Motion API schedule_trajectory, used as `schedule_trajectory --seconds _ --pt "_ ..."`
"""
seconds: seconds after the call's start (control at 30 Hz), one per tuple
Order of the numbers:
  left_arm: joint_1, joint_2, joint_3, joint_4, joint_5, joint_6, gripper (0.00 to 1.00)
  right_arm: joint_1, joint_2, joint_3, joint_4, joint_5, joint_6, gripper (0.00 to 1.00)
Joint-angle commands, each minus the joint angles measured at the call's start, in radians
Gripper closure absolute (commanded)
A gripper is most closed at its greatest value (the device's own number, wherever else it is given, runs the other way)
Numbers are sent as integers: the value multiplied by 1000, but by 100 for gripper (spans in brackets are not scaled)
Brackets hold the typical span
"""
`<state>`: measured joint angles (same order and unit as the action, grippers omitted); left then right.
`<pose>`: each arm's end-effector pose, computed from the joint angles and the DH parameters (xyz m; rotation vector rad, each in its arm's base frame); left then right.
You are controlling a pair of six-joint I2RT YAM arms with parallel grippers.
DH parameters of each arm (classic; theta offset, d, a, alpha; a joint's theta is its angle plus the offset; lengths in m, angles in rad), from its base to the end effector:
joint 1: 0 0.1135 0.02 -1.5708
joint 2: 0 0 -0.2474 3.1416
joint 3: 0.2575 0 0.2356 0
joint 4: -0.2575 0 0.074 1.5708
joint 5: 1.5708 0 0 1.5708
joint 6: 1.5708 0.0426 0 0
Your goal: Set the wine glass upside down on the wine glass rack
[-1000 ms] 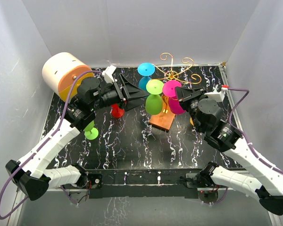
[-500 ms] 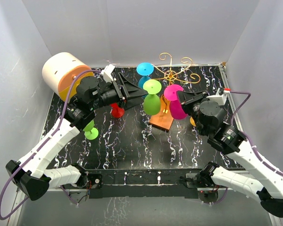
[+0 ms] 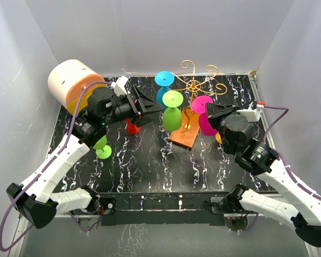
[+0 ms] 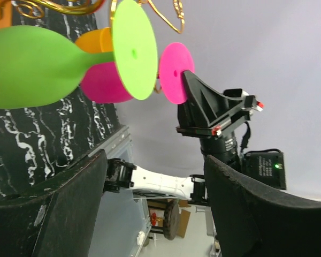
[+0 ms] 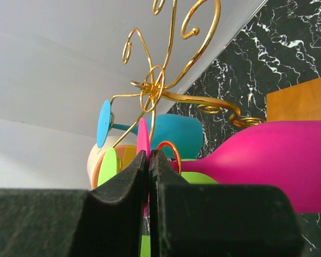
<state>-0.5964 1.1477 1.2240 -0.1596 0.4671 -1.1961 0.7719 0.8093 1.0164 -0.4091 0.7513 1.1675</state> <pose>0.1983 -0.1578 0.4070 -0.1658 1.9597 -1.6659 0.1370 0.0928 0.3770 0.8674 1.5538 0.7621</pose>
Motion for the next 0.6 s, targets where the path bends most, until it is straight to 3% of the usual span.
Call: schedule_trajectory --seconds 0.0,0.57 --pt "18 -46 26 -105 -48 82 28 -1 -4 7 19 61 -21 95" --pt "53 -32 77 -377 -278 277 26 -1 -59 1 -89 106 -4 47"
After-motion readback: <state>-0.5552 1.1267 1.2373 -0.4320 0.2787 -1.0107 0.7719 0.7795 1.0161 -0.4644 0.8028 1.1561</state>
